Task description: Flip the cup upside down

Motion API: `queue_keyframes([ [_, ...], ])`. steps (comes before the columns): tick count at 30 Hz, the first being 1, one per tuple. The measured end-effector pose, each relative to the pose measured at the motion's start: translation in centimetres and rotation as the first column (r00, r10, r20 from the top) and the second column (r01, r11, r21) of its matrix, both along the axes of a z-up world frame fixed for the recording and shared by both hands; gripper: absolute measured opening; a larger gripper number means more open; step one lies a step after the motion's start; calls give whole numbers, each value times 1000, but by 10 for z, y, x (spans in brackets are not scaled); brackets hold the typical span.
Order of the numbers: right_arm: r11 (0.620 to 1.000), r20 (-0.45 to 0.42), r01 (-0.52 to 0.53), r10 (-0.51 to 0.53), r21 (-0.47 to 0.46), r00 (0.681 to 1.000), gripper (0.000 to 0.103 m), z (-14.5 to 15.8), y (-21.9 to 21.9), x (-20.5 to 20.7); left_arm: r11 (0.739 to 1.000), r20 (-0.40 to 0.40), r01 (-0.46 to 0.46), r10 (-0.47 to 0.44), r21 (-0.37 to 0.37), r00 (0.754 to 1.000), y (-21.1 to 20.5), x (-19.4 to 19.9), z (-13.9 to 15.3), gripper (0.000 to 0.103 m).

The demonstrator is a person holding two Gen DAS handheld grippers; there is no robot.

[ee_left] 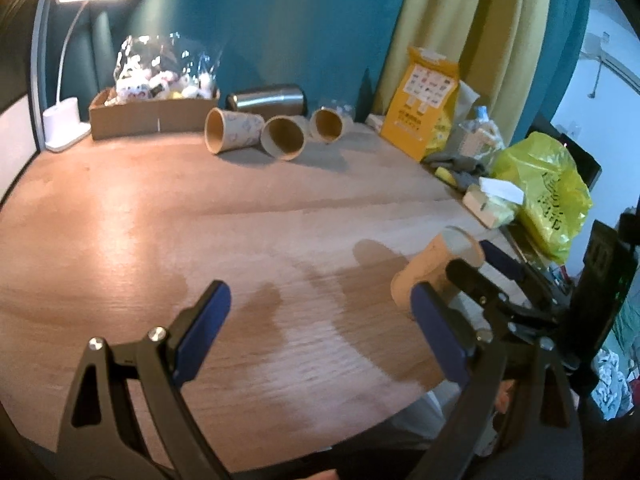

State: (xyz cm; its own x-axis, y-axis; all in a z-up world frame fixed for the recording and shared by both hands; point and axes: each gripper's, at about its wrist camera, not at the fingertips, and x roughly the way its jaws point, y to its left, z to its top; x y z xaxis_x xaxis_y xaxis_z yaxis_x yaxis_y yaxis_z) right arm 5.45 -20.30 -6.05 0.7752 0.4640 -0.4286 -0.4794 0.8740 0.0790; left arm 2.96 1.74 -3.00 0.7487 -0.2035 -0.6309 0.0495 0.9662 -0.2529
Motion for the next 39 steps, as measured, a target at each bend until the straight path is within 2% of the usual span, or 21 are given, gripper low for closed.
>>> queue_keyframes([
  [11,999,55,28,-26,-36,998,80,27,-5,-45,999,84,9,-12,41,996,-21,-44,24,93],
  [17,999,72,35,-32,-35,997,80,40,-10,-70,998,120,-20,13,56,993,-28,-69,37,93],
  [26,999,83,35,-32,-30,996,80,58,-16,-102,997,125,-37,28,69,992,-38,-96,47,93],
  [31,999,91,23,-19,-41,996,80,63,-14,-112,995,150,-41,27,95,988,-44,-107,52,93],
  [39,999,84,16,-13,-43,996,80,64,-8,-110,995,157,-51,36,91,987,-39,-108,53,93],
])
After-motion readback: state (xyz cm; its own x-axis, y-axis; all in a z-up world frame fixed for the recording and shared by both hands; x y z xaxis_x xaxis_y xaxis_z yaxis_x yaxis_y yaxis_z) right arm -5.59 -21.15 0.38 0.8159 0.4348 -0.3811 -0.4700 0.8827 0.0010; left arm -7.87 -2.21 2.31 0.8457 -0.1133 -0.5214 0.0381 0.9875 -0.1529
